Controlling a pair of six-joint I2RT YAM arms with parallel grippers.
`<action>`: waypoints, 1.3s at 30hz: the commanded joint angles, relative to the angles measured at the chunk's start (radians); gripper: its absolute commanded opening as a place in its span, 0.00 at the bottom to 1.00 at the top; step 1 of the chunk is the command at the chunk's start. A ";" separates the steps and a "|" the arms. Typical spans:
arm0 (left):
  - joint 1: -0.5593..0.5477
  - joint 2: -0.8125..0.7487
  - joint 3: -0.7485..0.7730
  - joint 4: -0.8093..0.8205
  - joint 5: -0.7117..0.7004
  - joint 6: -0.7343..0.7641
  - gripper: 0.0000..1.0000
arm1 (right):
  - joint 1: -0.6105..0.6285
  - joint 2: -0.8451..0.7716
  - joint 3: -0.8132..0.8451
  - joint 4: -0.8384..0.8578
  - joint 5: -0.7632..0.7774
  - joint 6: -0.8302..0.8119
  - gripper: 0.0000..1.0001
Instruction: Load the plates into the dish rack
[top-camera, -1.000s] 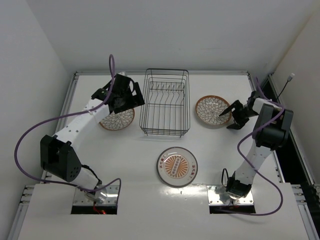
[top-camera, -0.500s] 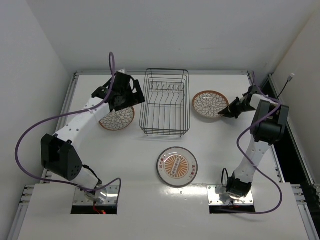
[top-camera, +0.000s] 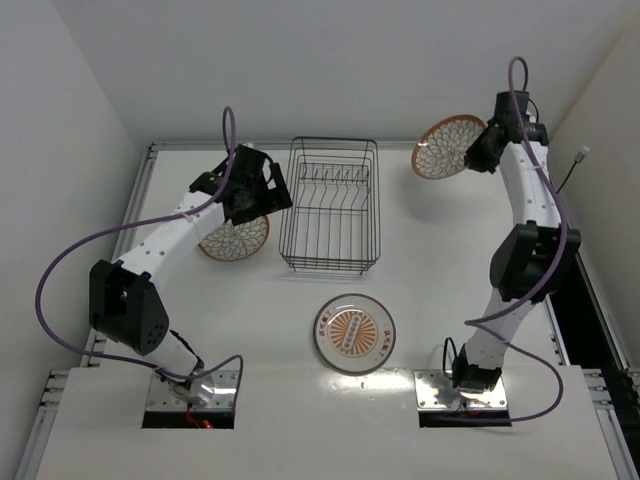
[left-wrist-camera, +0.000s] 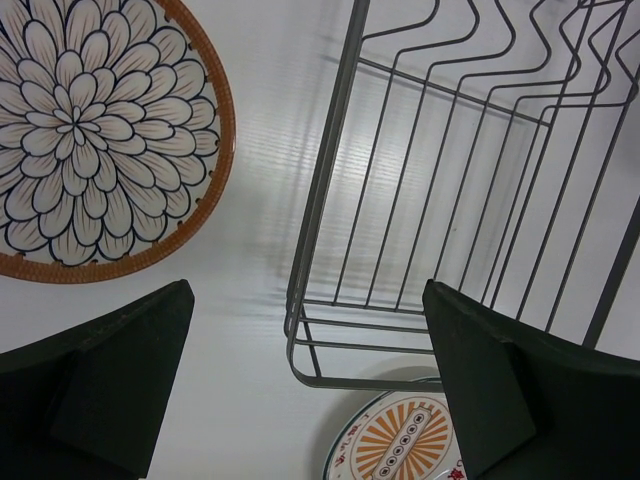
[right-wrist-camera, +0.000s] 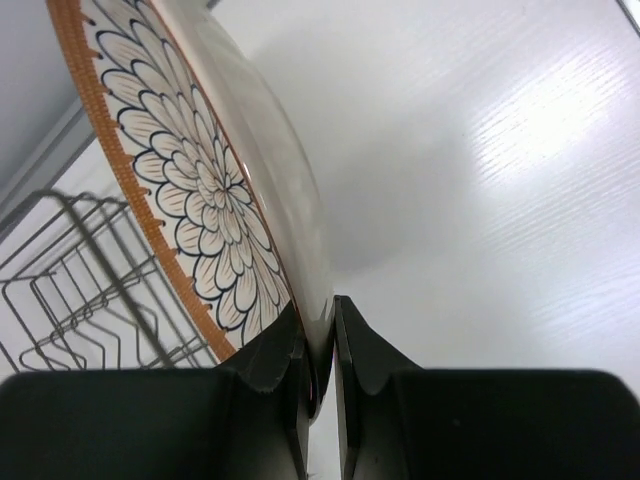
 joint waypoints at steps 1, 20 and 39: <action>0.010 -0.009 0.051 0.001 -0.007 -0.020 0.98 | 0.154 -0.085 0.111 -0.049 0.131 -0.005 0.00; 0.010 -0.099 -0.046 -0.050 -0.010 -0.058 0.98 | 0.517 0.137 0.436 -0.261 0.604 -0.054 0.00; 0.010 -0.130 -0.074 -0.040 0.013 -0.058 0.98 | 0.595 0.270 0.479 -0.284 0.696 -0.045 0.00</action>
